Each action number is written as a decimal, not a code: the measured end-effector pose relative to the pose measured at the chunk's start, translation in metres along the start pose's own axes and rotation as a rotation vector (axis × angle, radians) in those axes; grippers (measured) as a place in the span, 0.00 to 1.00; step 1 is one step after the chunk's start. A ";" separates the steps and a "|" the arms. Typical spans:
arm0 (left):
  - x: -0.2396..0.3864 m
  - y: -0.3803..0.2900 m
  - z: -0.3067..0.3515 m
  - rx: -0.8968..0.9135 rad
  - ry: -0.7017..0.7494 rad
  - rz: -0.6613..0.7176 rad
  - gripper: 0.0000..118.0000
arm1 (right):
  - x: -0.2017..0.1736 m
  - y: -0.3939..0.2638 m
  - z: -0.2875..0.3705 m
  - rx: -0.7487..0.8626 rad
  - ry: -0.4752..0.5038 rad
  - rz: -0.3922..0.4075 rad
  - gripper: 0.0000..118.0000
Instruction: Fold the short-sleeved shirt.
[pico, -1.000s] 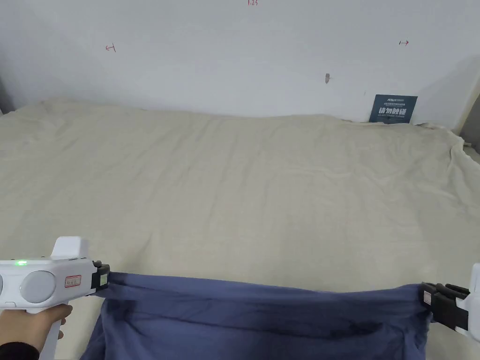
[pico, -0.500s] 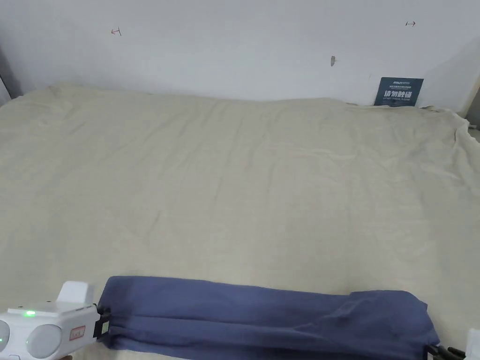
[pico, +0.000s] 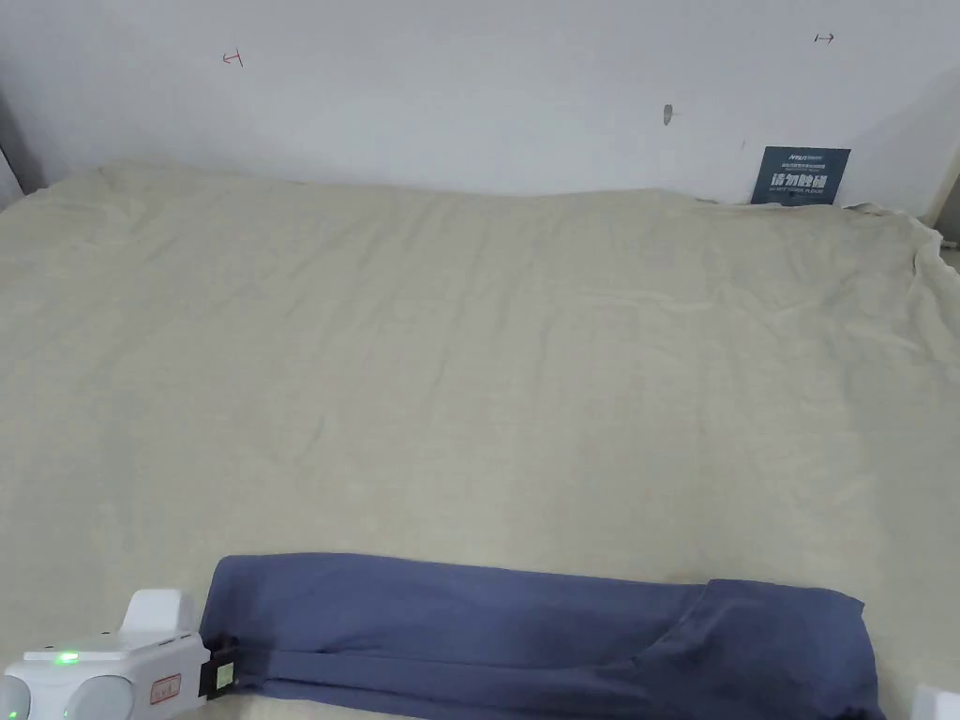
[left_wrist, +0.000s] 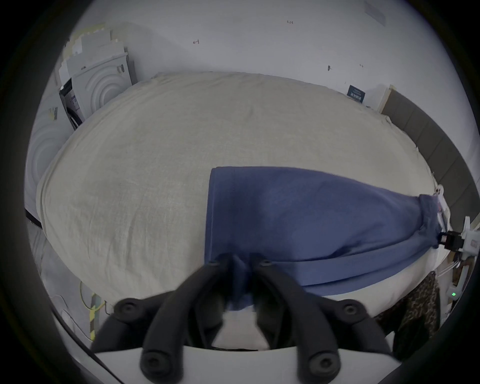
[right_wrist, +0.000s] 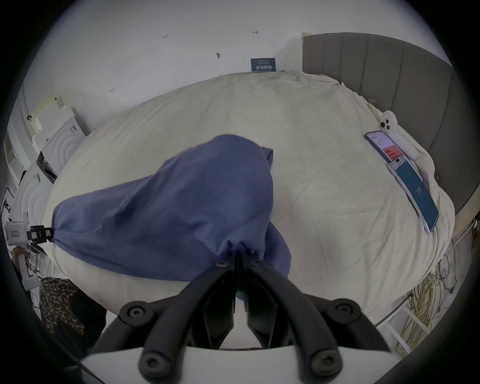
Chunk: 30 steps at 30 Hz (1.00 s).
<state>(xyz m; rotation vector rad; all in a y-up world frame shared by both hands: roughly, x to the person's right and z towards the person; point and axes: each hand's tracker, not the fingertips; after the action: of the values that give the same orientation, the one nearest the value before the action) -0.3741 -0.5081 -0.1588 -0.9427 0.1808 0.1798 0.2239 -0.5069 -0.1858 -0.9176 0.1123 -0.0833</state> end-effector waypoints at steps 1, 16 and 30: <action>0.000 0.002 0.004 0.019 -0.016 0.021 0.38 | -0.003 0.003 0.005 0.021 -0.008 0.006 0.32; 0.050 0.083 0.120 0.505 0.065 -0.053 0.81 | -0.089 0.100 0.119 0.553 -0.047 0.191 0.70; 0.071 0.072 0.116 0.569 -0.043 -0.051 0.00 | -0.115 0.101 0.116 0.681 -0.087 0.200 0.00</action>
<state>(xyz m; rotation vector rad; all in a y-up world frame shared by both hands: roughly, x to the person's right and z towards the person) -0.3126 -0.3671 -0.1649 -0.3763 0.1563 0.0924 0.1281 -0.3405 -0.1893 -0.2262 0.0860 0.1019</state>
